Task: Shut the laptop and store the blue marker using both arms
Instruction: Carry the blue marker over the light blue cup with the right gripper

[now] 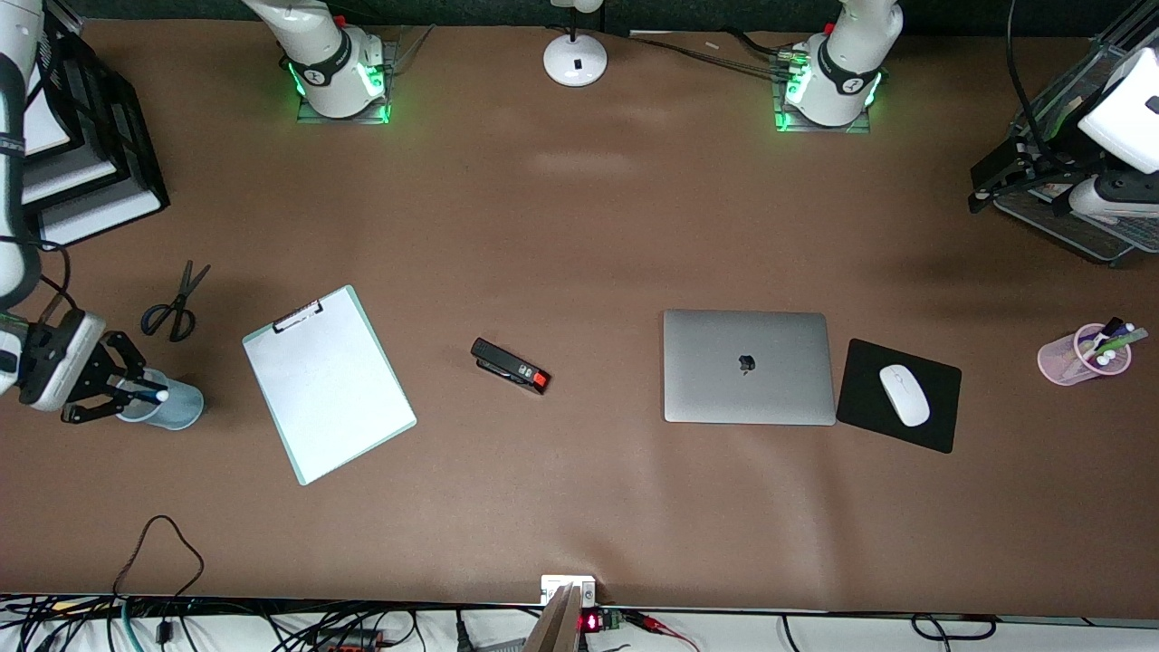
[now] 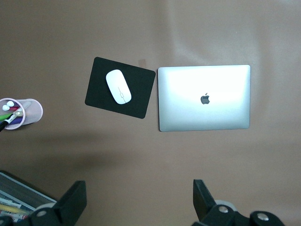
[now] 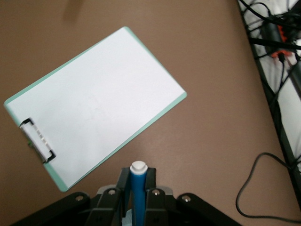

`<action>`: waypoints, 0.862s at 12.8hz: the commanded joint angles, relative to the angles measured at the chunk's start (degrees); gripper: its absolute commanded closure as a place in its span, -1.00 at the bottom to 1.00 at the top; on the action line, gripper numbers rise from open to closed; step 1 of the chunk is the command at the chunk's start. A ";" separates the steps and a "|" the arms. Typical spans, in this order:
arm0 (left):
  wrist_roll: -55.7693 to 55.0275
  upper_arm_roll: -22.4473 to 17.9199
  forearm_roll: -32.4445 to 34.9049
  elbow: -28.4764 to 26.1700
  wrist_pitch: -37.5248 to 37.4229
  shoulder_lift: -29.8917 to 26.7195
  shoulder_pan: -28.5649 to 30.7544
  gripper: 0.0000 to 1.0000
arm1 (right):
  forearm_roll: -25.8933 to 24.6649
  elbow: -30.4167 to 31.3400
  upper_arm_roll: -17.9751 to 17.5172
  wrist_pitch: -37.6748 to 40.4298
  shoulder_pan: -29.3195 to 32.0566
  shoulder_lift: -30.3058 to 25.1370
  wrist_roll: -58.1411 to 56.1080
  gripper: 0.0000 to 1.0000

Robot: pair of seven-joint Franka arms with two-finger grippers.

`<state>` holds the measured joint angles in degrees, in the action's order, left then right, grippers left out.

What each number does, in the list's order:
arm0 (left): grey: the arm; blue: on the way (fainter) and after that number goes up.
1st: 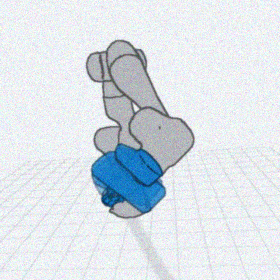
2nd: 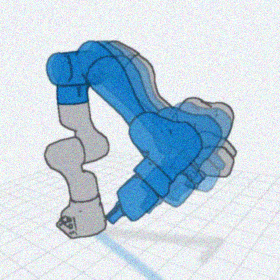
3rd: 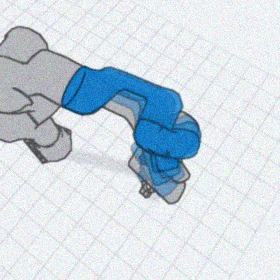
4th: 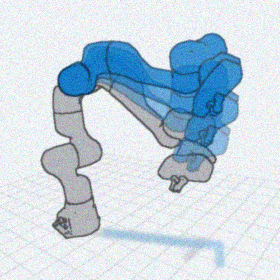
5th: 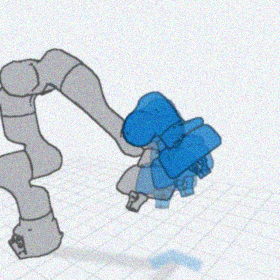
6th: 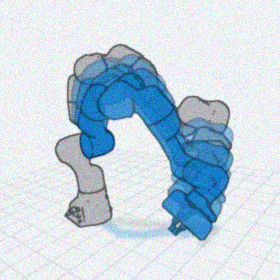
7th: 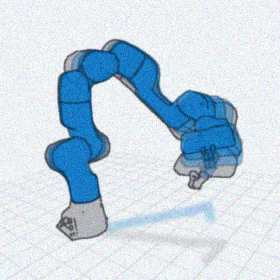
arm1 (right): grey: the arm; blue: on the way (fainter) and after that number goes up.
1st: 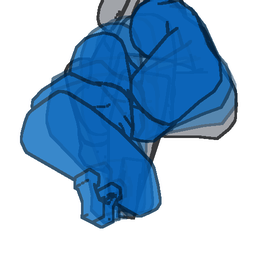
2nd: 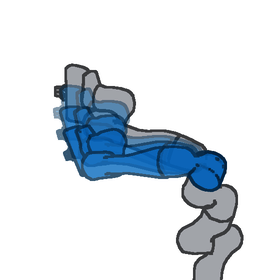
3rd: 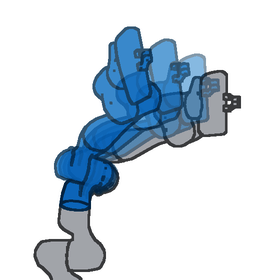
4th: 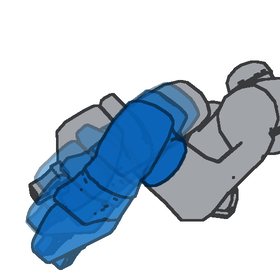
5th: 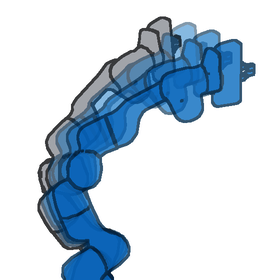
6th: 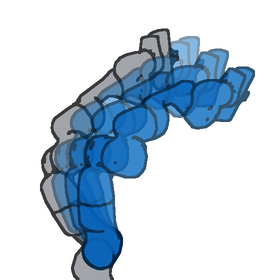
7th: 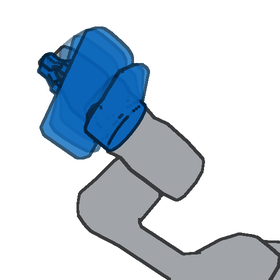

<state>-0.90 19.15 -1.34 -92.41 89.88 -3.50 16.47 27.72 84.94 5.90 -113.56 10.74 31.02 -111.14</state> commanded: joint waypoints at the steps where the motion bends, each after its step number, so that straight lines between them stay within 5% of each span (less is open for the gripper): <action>1: 1.34 0.19 -1.56 -0.40 0.12 -1.07 0.58 -1.00 | 1.37 0.57 -1.16 1.32 1.74 -0.52 -6.52 0.97; 11: 1.26 0.80 -1.21 0.91 0.20 -0.36 0.06 -1.00 | 3.30 0.31 -4.32 4.49 7.63 1.94 -15.86 0.96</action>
<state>-0.87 19.83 -1.34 -92.25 90.09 -3.43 16.20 29.68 85.54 3.35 -110.05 16.67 32.74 -125.14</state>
